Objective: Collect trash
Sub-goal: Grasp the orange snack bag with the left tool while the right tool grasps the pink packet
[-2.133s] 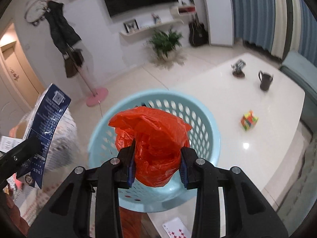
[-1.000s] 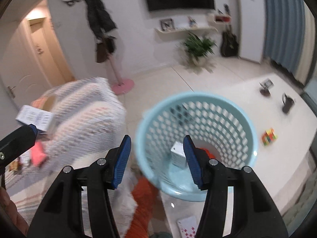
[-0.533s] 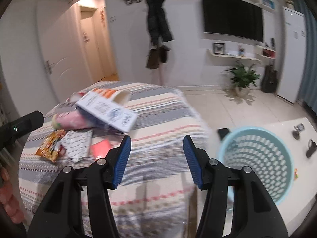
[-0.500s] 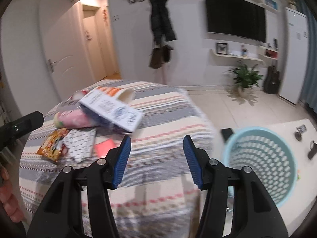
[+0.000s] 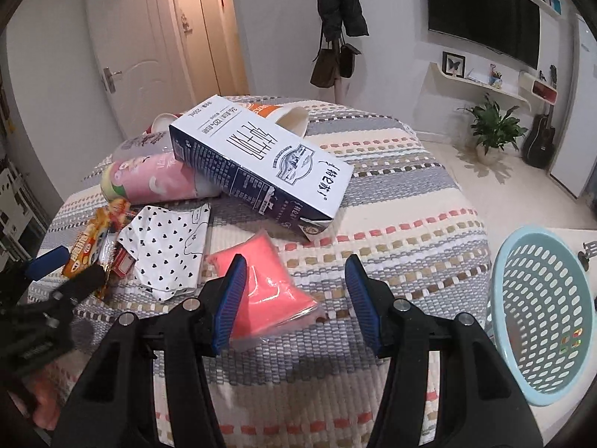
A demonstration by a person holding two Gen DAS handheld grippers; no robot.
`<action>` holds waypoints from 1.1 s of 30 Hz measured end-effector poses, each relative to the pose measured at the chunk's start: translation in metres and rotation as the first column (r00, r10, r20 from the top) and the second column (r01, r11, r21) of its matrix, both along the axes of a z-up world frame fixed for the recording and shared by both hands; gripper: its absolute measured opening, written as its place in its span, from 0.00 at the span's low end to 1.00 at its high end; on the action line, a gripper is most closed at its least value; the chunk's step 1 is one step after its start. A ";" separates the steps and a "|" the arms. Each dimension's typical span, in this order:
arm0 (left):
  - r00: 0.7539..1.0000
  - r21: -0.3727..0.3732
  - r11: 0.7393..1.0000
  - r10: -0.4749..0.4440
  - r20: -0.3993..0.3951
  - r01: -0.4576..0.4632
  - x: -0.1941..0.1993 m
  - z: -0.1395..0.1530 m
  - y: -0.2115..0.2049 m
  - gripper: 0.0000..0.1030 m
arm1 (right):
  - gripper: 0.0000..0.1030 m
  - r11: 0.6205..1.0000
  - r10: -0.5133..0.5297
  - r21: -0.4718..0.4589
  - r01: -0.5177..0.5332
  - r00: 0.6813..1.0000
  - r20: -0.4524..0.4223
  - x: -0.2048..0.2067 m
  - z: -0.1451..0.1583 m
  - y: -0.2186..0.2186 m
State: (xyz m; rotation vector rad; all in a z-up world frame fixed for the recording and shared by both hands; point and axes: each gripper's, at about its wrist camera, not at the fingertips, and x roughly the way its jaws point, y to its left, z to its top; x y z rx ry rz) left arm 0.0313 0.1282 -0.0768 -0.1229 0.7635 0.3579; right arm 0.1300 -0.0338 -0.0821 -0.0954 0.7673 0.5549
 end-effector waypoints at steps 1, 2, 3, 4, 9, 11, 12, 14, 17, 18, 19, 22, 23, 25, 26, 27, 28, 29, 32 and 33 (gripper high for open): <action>1.000 -0.008 1.000 0.002 -0.010 -0.002 0.001 -0.001 0.003 0.74 | 0.50 1.000 0.006 -0.003 -0.006 1.000 -0.001 0.000 0.000 0.001; 1.000 -0.017 1.000 0.000 -0.003 0.000 0.000 -0.001 0.004 0.74 | 0.51 1.000 0.009 -0.007 -0.009 1.000 0.001 0.000 -0.001 0.002; 1.000 -0.013 1.000 0.002 0.002 -0.002 -0.003 0.001 0.006 0.74 | 0.51 1.000 0.010 -0.012 -0.010 1.000 0.005 0.000 -0.001 0.004; 1.000 0.004 1.000 0.007 -0.006 -0.007 -0.004 0.002 0.008 0.74 | 0.51 1.000 0.013 -0.018 -0.013 1.000 0.010 -0.001 -0.001 0.005; 0.999 -0.001 0.999 0.037 -0.026 -0.038 -0.021 0.002 0.030 0.74 | 0.51 0.999 0.020 -0.025 -0.020 1.000 0.012 -0.002 -0.002 0.007; 0.996 -0.017 0.997 0.076 -0.035 -0.077 -0.031 0.000 0.047 0.74 | 0.51 1.000 0.019 -0.020 -0.019 1.000 0.009 -0.001 -0.002 0.007; 0.996 -0.030 0.996 0.084 -0.035 -0.085 -0.034 0.000 0.053 0.74 | 0.51 1.000 0.018 -0.019 -0.018 1.000 0.006 -0.001 -0.002 0.006; 0.997 -0.082 0.993 0.081 -0.022 -0.082 -0.040 0.002 0.066 0.74 | 0.52 1.000 0.017 -0.016 -0.017 1.000 0.003 0.000 -0.002 0.006; 0.999 -0.173 0.984 0.030 0.012 -0.027 -0.040 0.010 0.080 0.79 | 0.53 1.000 0.018 -0.015 -0.018 1.000 0.001 0.001 -0.002 0.006; 1.000 -0.205 0.979 0.005 0.014 -0.002 -0.035 0.010 0.084 0.80 | 0.53 1.000 0.019 -0.013 -0.019 1.000 -0.001 0.001 -0.002 0.005; 1.000 -0.228 0.974 -0.007 0.015 0.010 -0.031 0.010 0.089 0.80 | 0.55 1.000 0.019 -0.012 -0.019 1.000 -0.004 0.003 -0.003 0.005; 0.998 -0.260 0.964 -0.057 -0.020 0.049 -0.016 0.003 0.091 0.81 | 0.58 1.000 0.027 -0.010 -0.027 1.000 -0.010 0.004 -0.003 0.005; 0.998 -0.267 0.962 -0.057 -0.026 0.048 -0.012 0.001 0.092 0.80 | 0.58 0.999 0.030 -0.011 -0.030 1.000 -0.010 0.004 -0.003 0.005; 0.997 -0.286 0.956 -0.073 -0.014 0.066 -0.008 -0.001 0.088 0.79 | 0.59 0.999 0.035 -0.013 -0.035 0.999 -0.009 0.003 -0.004 0.006; 0.996 -0.290 0.954 -0.083 -0.010 0.077 -0.006 -0.003 0.081 0.77 | 0.59 0.999 0.039 -0.014 -0.039 0.999 -0.009 0.002 -0.004 0.006; 0.996 -0.277 0.957 -0.090 -0.012 0.083 -0.005 -0.003 0.075 0.73 | 0.59 0.999 0.043 -0.015 -0.043 0.999 -0.010 0.002 -0.004 0.007; 0.996 -0.239 0.968 -0.090 -0.027 0.081 -0.004 -0.004 0.067 0.67 | 0.59 0.999 0.046 -0.015 -0.046 0.999 -0.012 0.002 -0.004 0.007; 0.995 -0.188 0.980 -0.083 -0.048 0.073 -0.005 -0.005 0.057 0.62 | 0.59 0.999 0.047 -0.016 -0.047 0.999 -0.012 0.002 -0.004 0.008; 0.995 -0.129 0.990 -0.073 -0.066 0.064 -0.002 -0.006 0.043 0.44 | 0.59 0.999 0.050 -0.014 -0.050 0.999 -0.012 0.001 -0.004 0.008; 0.996 -0.117 0.991 -0.067 -0.066 0.059 -0.002 -0.006 0.040 0.37 | 0.59 0.999 0.049 -0.012 -0.049 0.999 -0.013 0.001 -0.004 0.008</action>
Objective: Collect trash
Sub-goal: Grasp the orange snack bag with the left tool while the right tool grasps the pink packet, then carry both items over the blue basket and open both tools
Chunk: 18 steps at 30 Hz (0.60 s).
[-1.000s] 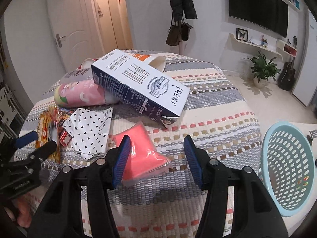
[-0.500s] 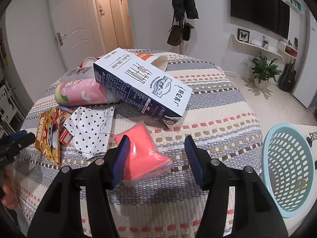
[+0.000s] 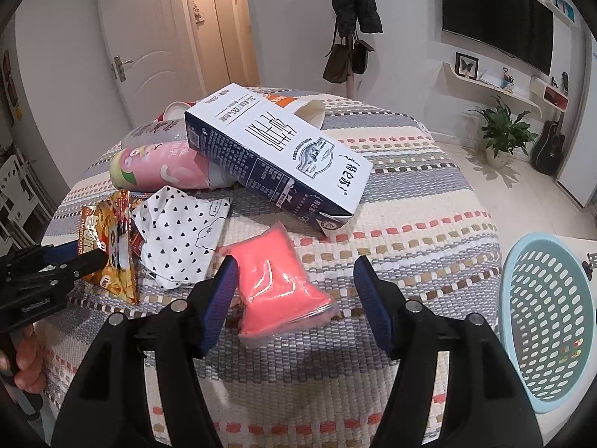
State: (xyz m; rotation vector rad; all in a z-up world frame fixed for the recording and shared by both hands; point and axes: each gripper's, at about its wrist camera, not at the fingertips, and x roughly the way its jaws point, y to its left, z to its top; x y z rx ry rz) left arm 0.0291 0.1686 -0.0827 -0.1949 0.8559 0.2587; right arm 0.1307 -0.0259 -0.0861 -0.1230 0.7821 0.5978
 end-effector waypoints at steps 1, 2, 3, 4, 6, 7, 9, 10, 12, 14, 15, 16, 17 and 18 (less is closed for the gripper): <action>1.000 -0.009 1.000 -0.007 0.002 0.007 -0.001 0.000 -0.002 0.31 | 0.59 1.000 -0.001 0.002 0.001 1.000 0.000 0.000 0.000 -0.001; 1.000 -0.020 1.000 -0.011 0.006 0.011 -0.002 0.000 -0.004 0.25 | 0.59 1.000 -0.004 0.004 0.004 1.000 0.001 0.000 0.000 -0.002; 1.000 -0.019 1.000 -0.011 0.007 0.011 -0.005 0.000 -0.007 0.21 | 0.59 1.000 -0.004 0.005 0.004 1.000 0.002 -0.001 0.000 -0.002; 1.000 -0.012 1.000 -0.011 0.008 0.011 -0.006 0.000 -0.009 0.20 | 0.59 1.000 -0.005 0.006 0.005 1.000 0.002 -0.001 0.000 -0.003; 1.000 -0.021 1.000 -0.022 0.021 0.022 -0.009 0.000 -0.013 0.12 | 0.59 1.000 -0.005 0.005 0.005 1.000 0.002 -0.003 0.000 -0.004; 0.999 -0.034 0.999 -0.027 0.030 0.028 -0.012 0.002 -0.013 0.10 | 0.59 1.000 -0.003 0.002 0.003 1.000 0.001 -0.004 0.000 -0.004; 0.998 -0.064 0.997 -0.032 0.051 0.035 -0.018 0.004 -0.013 0.07 | 0.59 1.000 0.004 0.000 -0.004 1.000 -0.004 -0.004 0.000 -0.003; 0.998 -0.073 0.997 -0.033 0.060 0.037 -0.021 0.006 -0.012 0.06 | 0.60 1.000 0.011 -0.002 -0.011 1.000 -0.006 -0.005 0.000 -0.002; 0.996 -0.096 0.994 -0.037 0.086 0.045 -0.025 0.011 -0.010 0.06 | 0.62 1.000 0.022 -0.004 -0.022 1.000 -0.005 -0.007 0.001 0.001; 0.993 -0.114 0.992 -0.043 0.113 0.056 -0.032 0.017 -0.010 0.05 | 0.67 0.999 0.042 -0.016 -0.042 0.999 0.003 -0.010 0.003 0.008; 0.991 -0.123 0.991 -0.045 0.129 0.061 -0.036 0.021 -0.010 0.05 | 0.67 0.998 0.051 -0.031 -0.051 0.999 0.005 -0.011 0.003 0.012; 0.989 -0.127 0.990 -0.046 0.140 0.064 -0.039 0.024 -0.009 0.05 | 0.67 0.997 0.054 -0.053 -0.053 0.999 0.007 -0.012 0.002 0.017; 0.987 -0.133 0.989 -0.048 0.154 0.069 -0.042 0.028 -0.009 0.04 | 0.67 0.996 0.051 -0.070 -0.051 0.999 0.006 -0.012 0.001 0.020; 0.985 -0.136 0.988 -0.051 0.163 0.073 -0.044 0.031 -0.009 0.04 | 0.67 0.995 0.050 -0.083 -0.050 0.999 0.003 -0.012 0.000 0.023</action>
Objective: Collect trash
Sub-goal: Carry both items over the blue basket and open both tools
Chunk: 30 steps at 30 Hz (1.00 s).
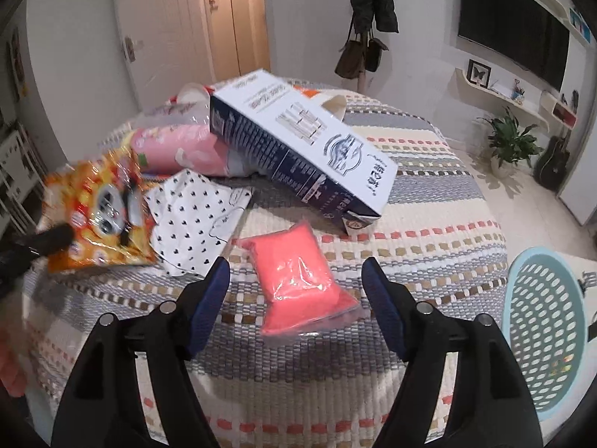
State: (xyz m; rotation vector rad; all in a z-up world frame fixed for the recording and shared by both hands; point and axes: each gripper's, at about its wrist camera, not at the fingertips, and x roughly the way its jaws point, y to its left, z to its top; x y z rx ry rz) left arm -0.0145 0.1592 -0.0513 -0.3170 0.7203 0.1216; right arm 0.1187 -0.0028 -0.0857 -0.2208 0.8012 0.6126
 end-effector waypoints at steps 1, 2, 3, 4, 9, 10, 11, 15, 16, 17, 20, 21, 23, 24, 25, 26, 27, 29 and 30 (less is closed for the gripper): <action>1.000 -0.003 1.000 -0.005 0.014 0.005 -0.003 0.004 -0.001 0.04 | 0.67 1.000 0.002 -0.008 -0.002 1.000 -0.005 0.000 -0.001 0.003; 1.000 -0.005 1.000 -0.010 0.027 0.010 -0.006 0.008 -0.004 0.04 | 0.64 1.000 0.004 -0.017 -0.004 1.000 -0.007 0.000 -0.002 0.005; 0.999 -0.005 1.000 -0.016 0.036 0.016 -0.007 0.011 -0.004 0.04 | 0.58 1.000 0.003 -0.024 -0.003 1.000 -0.002 -0.001 -0.002 0.005; 0.999 -0.001 1.000 -0.021 0.046 0.021 -0.008 0.015 -0.006 0.04 | 0.44 1.000 0.004 -0.029 -0.004 1.000 0.002 -0.002 -0.002 0.006; 0.994 0.014 0.999 -0.050 0.101 0.049 -0.009 0.034 -0.014 0.04 | 0.35 1.000 0.026 -0.016 -0.025 0.999 0.037 -0.015 0.006 0.004; 0.992 0.017 0.998 -0.056 0.111 0.055 -0.009 0.038 -0.016 0.04 | 0.34 1.000 0.025 -0.009 -0.025 0.998 0.050 -0.018 0.009 0.002; 0.990 0.021 0.998 -0.065 0.127 0.063 -0.010 0.043 -0.020 0.04 | 0.34 1.000 0.022 0.004 -0.022 0.997 0.067 -0.022 0.016 -0.002; 0.980 0.029 0.995 -0.103 0.171 0.100 -0.005 0.058 -0.031 0.04 | 0.34 0.999 -0.006 0.055 0.000 0.993 0.118 -0.030 0.039 -0.022; 0.976 0.031 0.993 -0.117 0.182 0.113 -0.002 0.062 -0.036 0.04 | 0.34 0.998 -0.023 0.069 0.014 0.991 0.132 -0.031 0.046 -0.030; 0.973 0.032 0.992 -0.129 0.191 0.126 0.001 0.065 -0.041 0.04 | 0.34 0.997 -0.038 0.079 0.027 0.989 0.142 -0.031 0.052 -0.037; 0.961 0.047 0.984 -0.176 0.211 0.170 0.014 0.077 -0.060 0.04 | 0.34 0.990 -0.104 0.114 0.085 0.979 0.175 -0.028 0.068 -0.065; 0.957 0.051 0.981 -0.196 0.215 0.190 0.020 0.080 -0.068 0.04 | 0.34 0.986 -0.128 0.127 0.106 0.975 0.180 -0.025 0.073 -0.076; 0.945 0.058 0.972 -0.236 0.228 0.229 0.034 0.087 -0.086 0.04 | 0.34 0.977 -0.190 0.133 0.164 0.960 0.206 -0.018 0.081 -0.101; 0.940 0.058 0.968 -0.252 0.231 0.245 0.041 0.088 -0.093 0.04 | 0.34 0.973 -0.218 0.127 0.194 0.950 0.222 -0.012 0.084 -0.111; 0.935 0.055 0.964 -0.267 0.232 0.262 0.047 0.090 -0.100 0.04 | 0.34 0.965 -0.256 0.118 0.234 0.935 0.244 -0.010 0.086 -0.123; 0.931 0.052 0.959 -0.283 0.233 0.278 0.054 0.090 -0.107 0.04 | 0.34 0.960 -0.278 0.115 0.257 0.926 0.254 -0.011 0.087 -0.131; 0.923 0.050 0.952 -0.306 0.234 0.303 0.065 0.092 -0.119 0.04 | 0.34 0.952 -0.304 0.115 0.284 0.916 0.261 -0.009 0.088 -0.141; 0.913 0.046 0.941 -0.336 0.231 0.335 0.078 0.089 -0.135 0.04 | 0.34 0.934 -0.355 0.130 0.332 0.899 0.256 -0.003 0.089 -0.164; 0.905 0.041 0.932 -0.359 0.227 0.359 0.088 0.088 -0.145 0.04 | 0.34 0.923 -0.382 0.139 0.358 0.890 0.249 0.000 0.089 -0.177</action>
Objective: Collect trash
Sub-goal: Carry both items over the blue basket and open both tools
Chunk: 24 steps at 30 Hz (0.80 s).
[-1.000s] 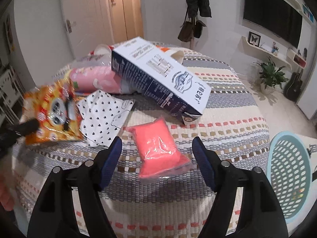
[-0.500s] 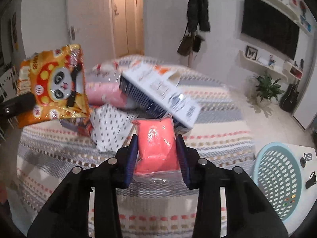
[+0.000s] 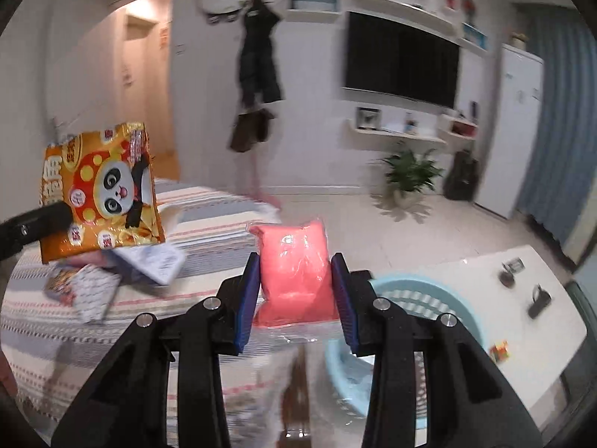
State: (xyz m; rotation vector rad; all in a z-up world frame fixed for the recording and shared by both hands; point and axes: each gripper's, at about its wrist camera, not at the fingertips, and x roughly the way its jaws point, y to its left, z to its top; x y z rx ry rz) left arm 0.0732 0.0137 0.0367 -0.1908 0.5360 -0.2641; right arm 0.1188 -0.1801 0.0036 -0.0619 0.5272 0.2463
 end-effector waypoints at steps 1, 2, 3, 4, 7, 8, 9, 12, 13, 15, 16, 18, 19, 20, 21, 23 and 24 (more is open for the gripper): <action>1.000 0.002 1.000 -0.024 -0.004 0.024 0.009 -0.002 -0.011 0.04 | 0.34 1.000 -0.027 0.009 0.027 1.000 -0.004 0.003 -0.001 -0.013; 0.999 0.007 0.999 -0.039 -0.007 0.039 0.015 -0.004 -0.019 0.04 | 0.34 0.999 -0.047 0.015 0.047 0.999 -0.008 0.006 -0.002 -0.023; 0.998 0.014 0.998 -0.058 -0.015 0.058 0.025 -0.007 -0.030 0.04 | 0.34 0.997 -0.069 0.024 0.069 0.998 -0.016 0.009 -0.005 -0.034; 0.997 0.017 0.997 -0.073 -0.027 0.073 0.035 -0.011 -0.038 0.04 | 0.34 0.995 -0.091 0.034 0.092 0.996 -0.027 0.013 -0.008 -0.046; 0.990 0.019 0.993 -0.118 -0.072 0.120 0.062 -0.026 -0.066 0.04 | 0.34 0.988 -0.139 0.059 0.142 0.988 -0.060 0.022 -0.018 -0.075; 0.988 0.018 0.991 -0.128 -0.084 0.130 0.068 -0.031 -0.073 0.04 | 0.34 0.984 -0.153 0.076 0.159 0.985 -0.083 0.027 -0.024 -0.085; 0.984 0.013 0.989 -0.146 -0.103 0.148 0.077 -0.037 -0.083 0.04 | 0.34 0.980 -0.161 0.097 0.172 0.981 -0.111 0.031 -0.030 -0.095; 0.973 0.013 0.983 -0.177 -0.149 0.181 0.096 -0.055 -0.107 0.04 | 0.34 0.968 -0.174 0.148 0.203 0.967 -0.187 0.043 -0.052 -0.118; 0.969 0.016 0.982 -0.185 -0.162 0.190 0.101 -0.061 -0.114 0.04 | 0.34 0.964 -0.175 0.160 0.211 0.962 -0.212 0.047 -0.060 -0.124; 0.959 0.011 0.978 -0.201 -0.199 0.208 0.112 -0.077 -0.126 0.04 | 0.34 0.957 -0.175 0.183 0.226 0.950 -0.258 0.053 -0.077 -0.135; 0.954 0.007 0.977 -0.208 -0.215 0.215 0.115 -0.085 -0.131 0.04 | 0.34 0.954 -0.180 0.185 0.236 0.944 -0.275 0.055 -0.085 -0.139; 0.943 0.003 0.974 -0.220 -0.248 0.228 0.123 -0.099 -0.142 0.04 | 0.34 0.949 -0.195 0.180 0.258 0.932 -0.306 0.058 -0.099 -0.146; 0.938 0.002 0.972 -0.226 -0.263 0.235 0.126 -0.105 -0.148 0.04 | 0.34 0.947 -0.200 0.178 0.268 0.925 -0.324 0.060 -0.107 -0.149; 0.932 0.001 0.970 -0.233 -0.277 0.242 0.129 -0.112 -0.153 0.04 | 0.34 0.945 -0.202 0.178 0.274 0.919 -0.340 0.062 -0.113 -0.151; 0.928 0.001 0.969 -0.238 -0.287 0.249 0.131 -0.116 -0.156 0.04 | 0.34 0.943 -0.203 0.179 0.281 0.911 -0.359 0.064 -0.119 -0.152; 0.918 0.006 0.965 -0.248 -0.308 0.262 0.134 -0.126 -0.164 0.04 | 0.34 0.939 -0.201 0.182 0.290 0.897 -0.393 0.068 -0.131 -0.157; 0.914 0.005 0.964 -0.252 -0.317 0.267 0.135 -0.129 -0.165 0.05 | 0.34 0.938 -0.201 0.182 0.294 0.893 -0.403 0.069 -0.136 -0.157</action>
